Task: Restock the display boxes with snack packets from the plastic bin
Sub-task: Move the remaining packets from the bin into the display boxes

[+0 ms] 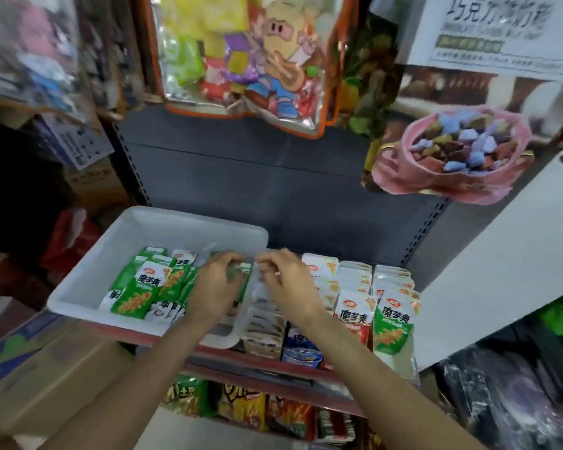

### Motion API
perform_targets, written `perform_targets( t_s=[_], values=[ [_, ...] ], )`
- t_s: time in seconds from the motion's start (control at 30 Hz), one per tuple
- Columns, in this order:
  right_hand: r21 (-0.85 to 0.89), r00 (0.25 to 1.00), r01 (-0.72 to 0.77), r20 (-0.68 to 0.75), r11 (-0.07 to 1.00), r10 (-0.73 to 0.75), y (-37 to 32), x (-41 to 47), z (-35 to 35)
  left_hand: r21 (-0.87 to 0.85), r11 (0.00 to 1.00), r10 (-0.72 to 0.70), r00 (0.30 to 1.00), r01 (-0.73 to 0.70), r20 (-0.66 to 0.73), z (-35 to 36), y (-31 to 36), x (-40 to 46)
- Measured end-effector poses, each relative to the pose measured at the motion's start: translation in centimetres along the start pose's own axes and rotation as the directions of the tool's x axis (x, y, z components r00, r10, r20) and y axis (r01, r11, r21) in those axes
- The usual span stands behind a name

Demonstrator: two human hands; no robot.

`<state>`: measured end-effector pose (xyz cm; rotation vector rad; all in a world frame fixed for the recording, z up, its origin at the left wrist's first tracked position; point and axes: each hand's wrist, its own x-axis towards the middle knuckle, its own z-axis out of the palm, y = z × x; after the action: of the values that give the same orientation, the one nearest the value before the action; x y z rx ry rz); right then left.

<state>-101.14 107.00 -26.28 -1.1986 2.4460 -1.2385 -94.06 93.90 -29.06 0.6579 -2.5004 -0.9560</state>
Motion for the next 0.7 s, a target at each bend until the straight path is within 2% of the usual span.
perform_targets(
  t_s=[0.1, 0.2, 0.3, 0.43, 0.6, 0.7],
  values=[
    [-0.061, 0.991, -0.006, 0.130, 0.998, 0.014, -2.2, 2.4, 4.5, 0.058, 0.994, -0.095, 0.995, 0.096, -0.022, -2.5, -4.8, 0.8],
    [-0.185, 0.940, -0.136, 0.285, 0.973, 0.185, -3.2, 4.9, 9.2, 0.158, 0.962, -0.231, 0.972, 0.222, 0.039, -4.6, -9.0, 1.7],
    [-0.280, 0.845, -0.256, 0.401, 0.925, 0.355, -3.1, 6.5, 13.3, 0.309, 0.908, -0.333, 0.935, 0.283, 0.122, -6.2, -13.2, 2.8],
    [-0.398, 0.756, -0.189, 0.524, 0.898, 0.392, -2.8, 7.2, 16.5, 0.514, 0.817, -0.448, 0.848, 0.260, 0.283, -7.6, -17.2, 3.9],
    [-0.529, 0.680, -0.104, 0.580, 0.842, 0.448, -2.7, 7.7, 18.6, 0.536, 0.797, -0.538, 0.732, 0.280, 0.418, -7.7, -21.0, 4.6],
    [-0.559, 0.656, -0.099, 0.586, 0.823, 0.476, -2.6, 7.9, 19.5, 0.608, 0.746, -0.573, 0.728, 0.273, 0.377, -7.5, -21.8, 4.7]
  ],
)
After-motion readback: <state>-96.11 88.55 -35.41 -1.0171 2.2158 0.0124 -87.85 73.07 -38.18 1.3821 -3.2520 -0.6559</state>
